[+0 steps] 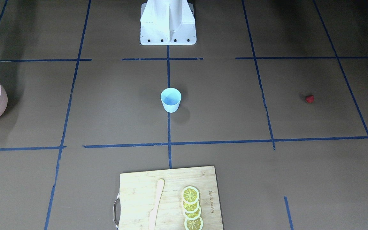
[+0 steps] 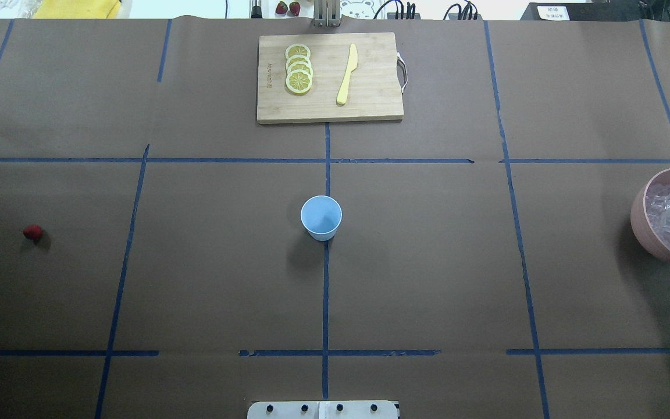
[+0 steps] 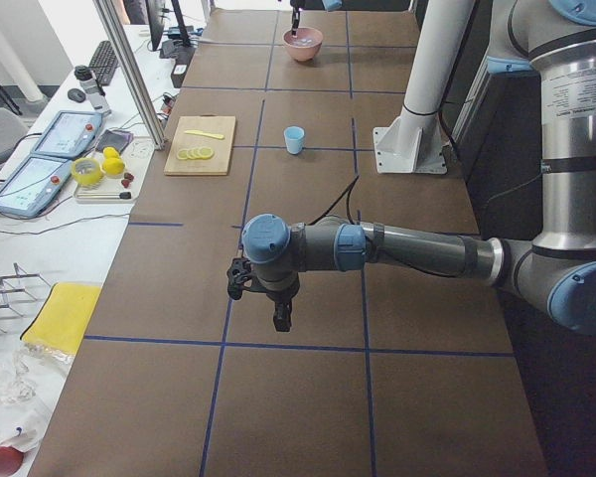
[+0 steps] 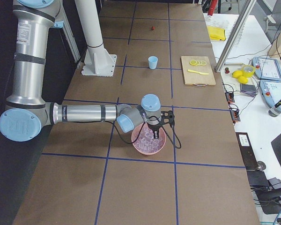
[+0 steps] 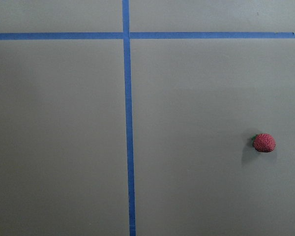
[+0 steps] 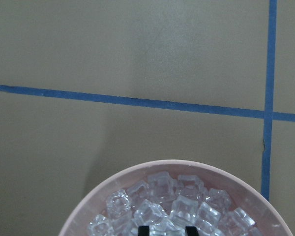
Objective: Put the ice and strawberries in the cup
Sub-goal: 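Lift the ice cube and carry it over the light-blue cup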
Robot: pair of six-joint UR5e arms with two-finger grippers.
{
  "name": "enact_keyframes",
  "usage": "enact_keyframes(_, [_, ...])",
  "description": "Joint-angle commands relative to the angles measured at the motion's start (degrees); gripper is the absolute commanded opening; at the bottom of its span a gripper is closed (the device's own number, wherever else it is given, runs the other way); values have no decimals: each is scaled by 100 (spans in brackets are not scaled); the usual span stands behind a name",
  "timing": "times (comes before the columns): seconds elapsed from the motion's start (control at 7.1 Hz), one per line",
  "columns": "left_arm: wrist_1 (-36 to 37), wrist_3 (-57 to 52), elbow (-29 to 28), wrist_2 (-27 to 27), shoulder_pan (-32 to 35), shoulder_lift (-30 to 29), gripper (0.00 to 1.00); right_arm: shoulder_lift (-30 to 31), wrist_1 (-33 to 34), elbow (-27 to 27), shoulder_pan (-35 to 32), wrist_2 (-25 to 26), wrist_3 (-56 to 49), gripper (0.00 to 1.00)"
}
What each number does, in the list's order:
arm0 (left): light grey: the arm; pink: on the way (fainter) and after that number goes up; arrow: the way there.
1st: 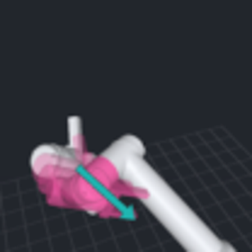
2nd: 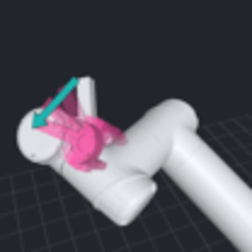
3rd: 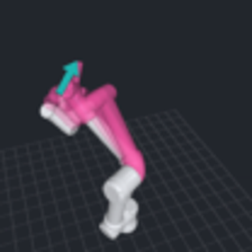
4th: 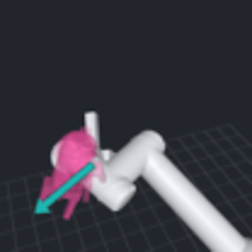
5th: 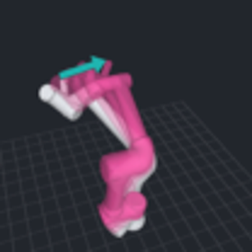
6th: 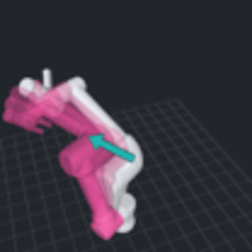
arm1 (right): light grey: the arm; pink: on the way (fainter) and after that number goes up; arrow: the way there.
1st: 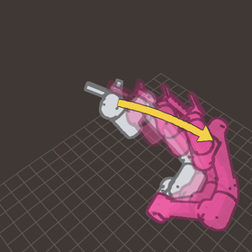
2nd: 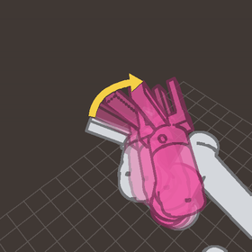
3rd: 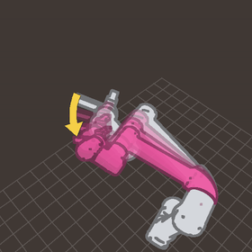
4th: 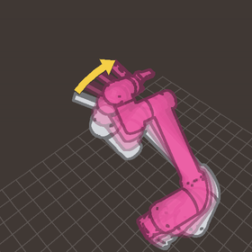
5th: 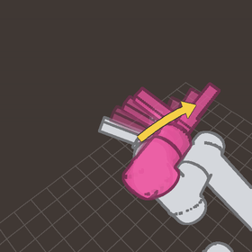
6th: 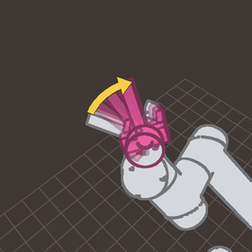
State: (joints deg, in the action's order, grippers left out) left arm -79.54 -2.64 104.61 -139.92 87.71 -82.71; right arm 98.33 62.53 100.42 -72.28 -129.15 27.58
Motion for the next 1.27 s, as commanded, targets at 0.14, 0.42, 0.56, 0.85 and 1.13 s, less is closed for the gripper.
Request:
enact_keyframes(0.14, [0, 0, 6, -9, 0, 0, 100, -671, 1924, 1258, 55, 38, 19, 2])
enact_keyframes(0.42, [0, 9, 7, -9, 0, -8, 100, -1296, 2044, 1323, 659, 187, 630, 0])
enact_keyframes(0.56, [0, 9, 7, -9, 0, -9, 100, -1656, 2053, 1305, 1272, 580, 1148, 1])
enact_keyframes(0.85, [0, 0, -46, -9, -9, -61, 100, -2699, 2681, 1296, 2258, 1056, 2307, 2])
enact_keyframes(1.13, [0, 0, -46, -9, -18, -70, 100, -3860, 3736, 1235, 3268, 2038, 3180, 2])
